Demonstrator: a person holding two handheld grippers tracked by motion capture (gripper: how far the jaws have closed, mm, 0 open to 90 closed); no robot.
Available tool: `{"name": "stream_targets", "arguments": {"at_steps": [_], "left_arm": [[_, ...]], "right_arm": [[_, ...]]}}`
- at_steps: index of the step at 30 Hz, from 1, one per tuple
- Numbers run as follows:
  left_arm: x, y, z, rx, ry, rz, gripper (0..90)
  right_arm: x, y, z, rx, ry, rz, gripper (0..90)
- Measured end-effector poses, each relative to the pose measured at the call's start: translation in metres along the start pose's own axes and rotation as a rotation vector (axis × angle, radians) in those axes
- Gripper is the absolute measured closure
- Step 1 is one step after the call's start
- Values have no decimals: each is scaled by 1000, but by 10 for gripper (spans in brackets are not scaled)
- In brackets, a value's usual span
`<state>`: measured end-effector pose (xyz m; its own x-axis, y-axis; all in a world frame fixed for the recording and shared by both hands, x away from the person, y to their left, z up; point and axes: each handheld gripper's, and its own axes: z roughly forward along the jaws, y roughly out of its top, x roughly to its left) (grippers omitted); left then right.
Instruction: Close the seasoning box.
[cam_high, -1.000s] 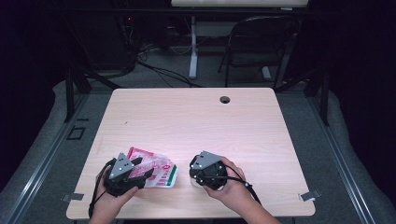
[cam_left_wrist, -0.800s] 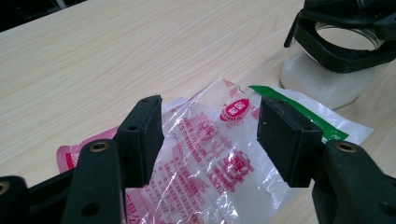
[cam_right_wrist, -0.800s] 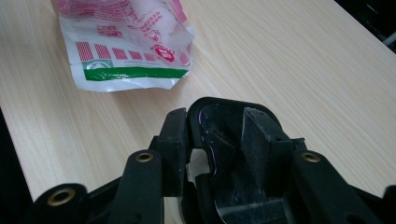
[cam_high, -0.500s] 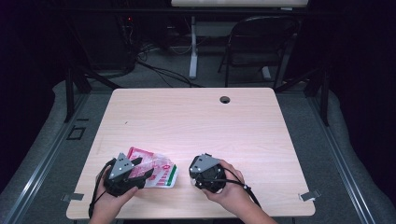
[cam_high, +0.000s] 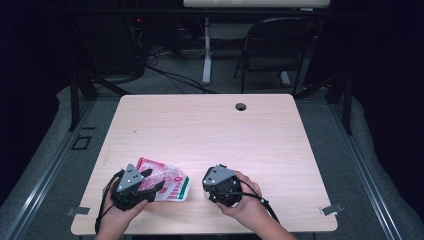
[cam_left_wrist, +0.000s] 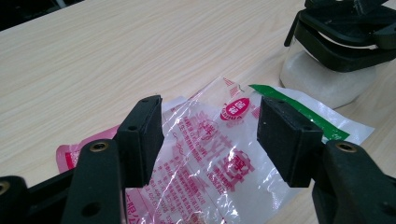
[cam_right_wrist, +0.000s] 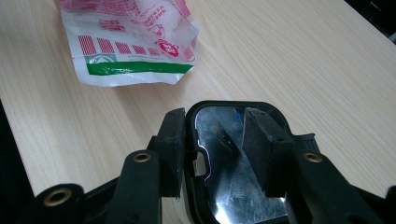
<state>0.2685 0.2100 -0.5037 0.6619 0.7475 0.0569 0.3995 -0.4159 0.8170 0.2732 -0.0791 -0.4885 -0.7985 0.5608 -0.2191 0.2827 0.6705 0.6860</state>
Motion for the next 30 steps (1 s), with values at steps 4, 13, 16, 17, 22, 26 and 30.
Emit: {"name": "stream_targets", "arguments": {"at_steps": [4,13,16,17,22,26,30], "left_arm": [[0,0,0,-1,0,-1,406],[1,0,0,-2,3,-4,406],[1,-1,0,0,2,-4,405],[1,-1,0,0,2,-5,406],[1,-1,0,1,2,-5,405],[1,-1,0,0,3,-6,405],[2,-1,0,-2,5,-7,405]], "right_arm": [[0,0,0,-6,1,7,592],[-1,0,1,-5,29,40,553],[-1,0,1,-11,31,48,547],[-2,0,1,-9,31,48,543],[-4,0,0,-6,34,59,530],[-5,0,-1,-13,35,66,526],[-6,0,-2,-14,35,75,523]]}}
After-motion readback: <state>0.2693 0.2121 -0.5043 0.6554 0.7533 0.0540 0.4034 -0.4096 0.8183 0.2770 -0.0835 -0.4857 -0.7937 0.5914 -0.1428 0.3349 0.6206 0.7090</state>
